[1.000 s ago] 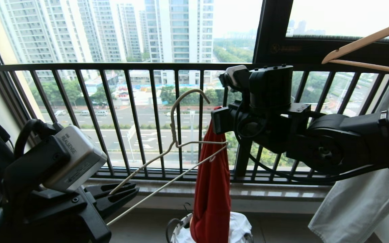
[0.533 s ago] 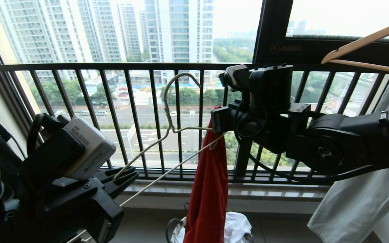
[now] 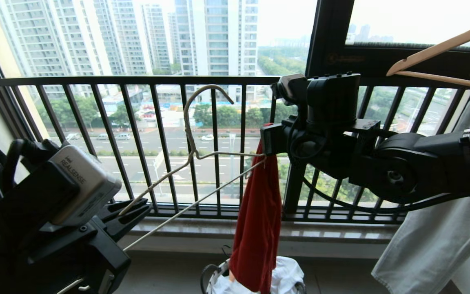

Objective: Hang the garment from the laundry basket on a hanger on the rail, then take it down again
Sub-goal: Hang the clothes on the clothes rack

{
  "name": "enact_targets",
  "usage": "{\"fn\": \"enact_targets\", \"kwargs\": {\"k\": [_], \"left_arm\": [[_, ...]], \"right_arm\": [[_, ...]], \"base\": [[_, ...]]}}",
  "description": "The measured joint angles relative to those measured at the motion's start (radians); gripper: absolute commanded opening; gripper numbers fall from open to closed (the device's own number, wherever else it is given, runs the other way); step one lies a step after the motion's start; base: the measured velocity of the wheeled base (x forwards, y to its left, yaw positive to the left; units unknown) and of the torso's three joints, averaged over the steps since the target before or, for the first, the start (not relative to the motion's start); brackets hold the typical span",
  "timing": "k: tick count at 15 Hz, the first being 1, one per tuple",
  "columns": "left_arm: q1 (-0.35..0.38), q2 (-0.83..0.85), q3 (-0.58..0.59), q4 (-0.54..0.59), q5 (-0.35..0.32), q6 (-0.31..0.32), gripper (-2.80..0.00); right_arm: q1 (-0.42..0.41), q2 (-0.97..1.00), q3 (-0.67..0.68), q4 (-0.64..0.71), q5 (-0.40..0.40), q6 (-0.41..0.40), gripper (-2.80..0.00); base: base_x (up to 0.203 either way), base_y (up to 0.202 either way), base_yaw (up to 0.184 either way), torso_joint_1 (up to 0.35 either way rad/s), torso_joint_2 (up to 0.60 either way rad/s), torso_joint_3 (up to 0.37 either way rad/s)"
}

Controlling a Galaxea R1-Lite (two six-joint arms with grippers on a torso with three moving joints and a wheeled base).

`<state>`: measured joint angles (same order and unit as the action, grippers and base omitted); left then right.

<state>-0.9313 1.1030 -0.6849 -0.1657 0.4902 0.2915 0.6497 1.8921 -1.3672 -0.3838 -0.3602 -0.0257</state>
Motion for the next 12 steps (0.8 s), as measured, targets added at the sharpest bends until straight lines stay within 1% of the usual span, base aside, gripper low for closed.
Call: {"fn": "enact_targets", "kwargs": {"k": [7, 10, 12], "left_arm": [[0.003, -0.004, 0.004, -0.002, 0.013, 0.008, -2.8], [0.014, 0.016, 0.004, -0.013, 0.01, -0.005, -2.8], [0.019, 0.035, 0.001, -0.015, 0.008, -0.033, -2.8]], "right_arm": [[-0.008, -0.004, 0.0, 0.002, 0.001, -0.001, -2.8], [0.002, -0.013, 0.007, 0.031, 0.004, 0.0, -2.8], [0.017, -0.018, 0.011, 0.036, 0.004, 0.0, -2.8]], "base": [[0.0, 0.0, 0.0, 0.0, 0.0, 0.0], [0.0, 0.0, 0.0, 0.0, 0.0, 0.0], [0.0, 0.0, 0.0, 0.0, 0.0, 0.0]]}}
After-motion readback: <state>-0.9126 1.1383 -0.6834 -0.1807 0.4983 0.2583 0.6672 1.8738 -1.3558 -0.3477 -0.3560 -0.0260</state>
